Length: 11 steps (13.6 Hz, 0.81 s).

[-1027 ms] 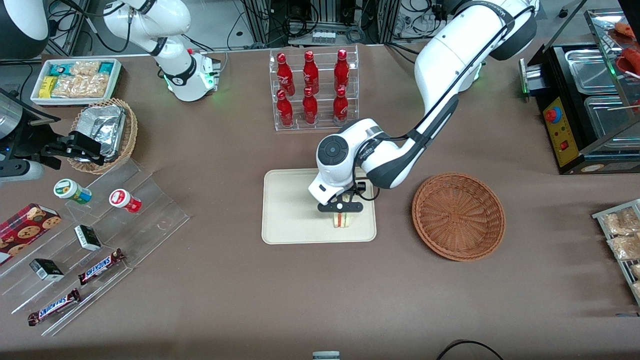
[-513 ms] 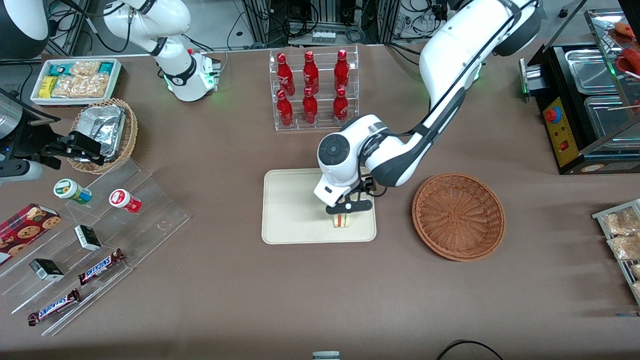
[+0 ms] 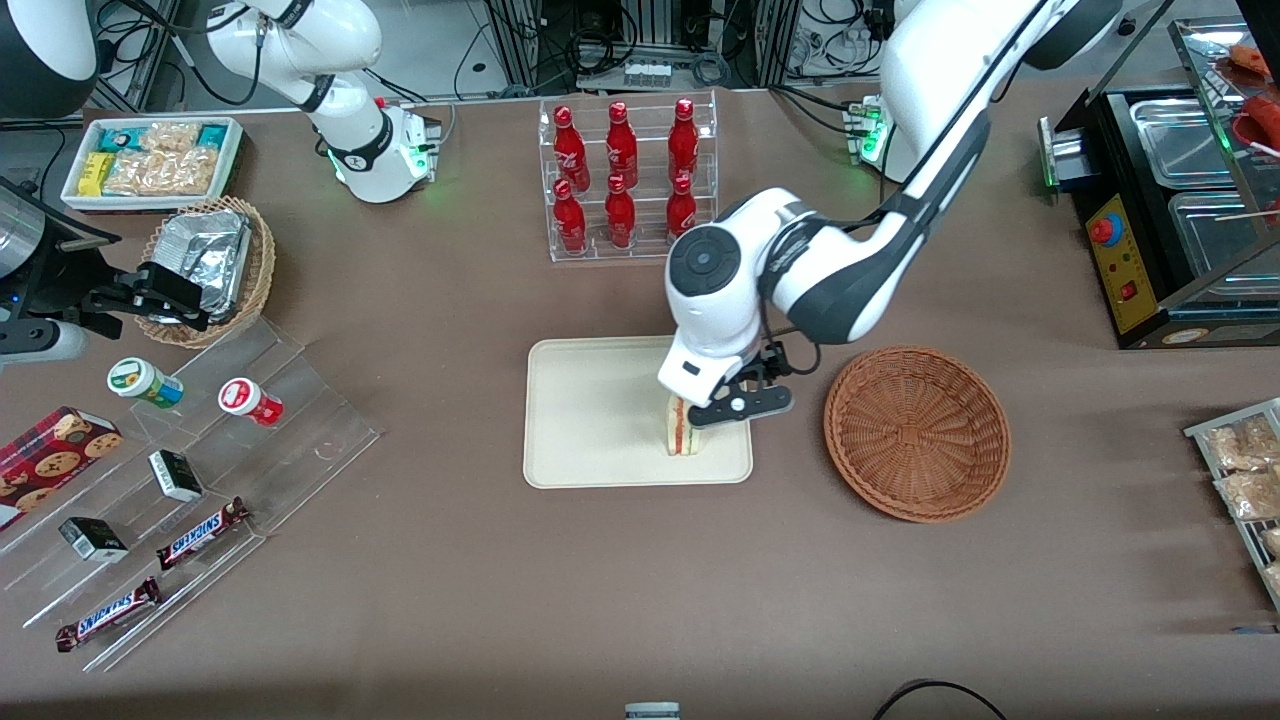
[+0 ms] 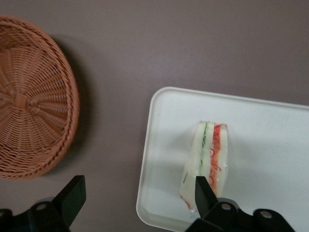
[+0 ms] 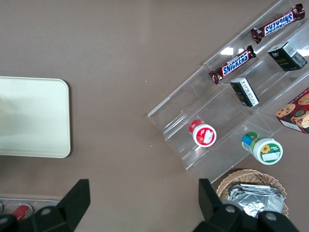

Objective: Place sandwich from basket to tray

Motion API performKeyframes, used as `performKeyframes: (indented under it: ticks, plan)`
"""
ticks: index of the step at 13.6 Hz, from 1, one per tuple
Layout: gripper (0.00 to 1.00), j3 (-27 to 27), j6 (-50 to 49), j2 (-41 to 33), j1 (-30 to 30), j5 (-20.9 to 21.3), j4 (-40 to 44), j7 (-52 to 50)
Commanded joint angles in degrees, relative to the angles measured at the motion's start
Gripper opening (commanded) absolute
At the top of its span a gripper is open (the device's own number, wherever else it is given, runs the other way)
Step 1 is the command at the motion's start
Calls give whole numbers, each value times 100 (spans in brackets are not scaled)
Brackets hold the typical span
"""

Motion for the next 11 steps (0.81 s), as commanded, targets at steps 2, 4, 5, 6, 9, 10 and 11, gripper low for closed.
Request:
performKeyframes:
  ticks: [2, 4, 5, 6, 9, 10, 11]
  plan:
    - [100, -15, -47, -672, 375, -67, -236, -58]
    - [100, 133, -187, -1005, 525, -339, -244, -49]
    - [100, 273, -284, -1164, 551, -497, -253, 151]
    - [100, 414, -363, -1348, 569, -751, -253, 597]
    - [100, 976, -767, -1902, 622, -1324, -271, 1977]
    - [100, 1100, -881, -2034, 648, -1377, -280, 2294]
    - [100, 1127, -961, -2148, 831, -1482, -280, 2506]
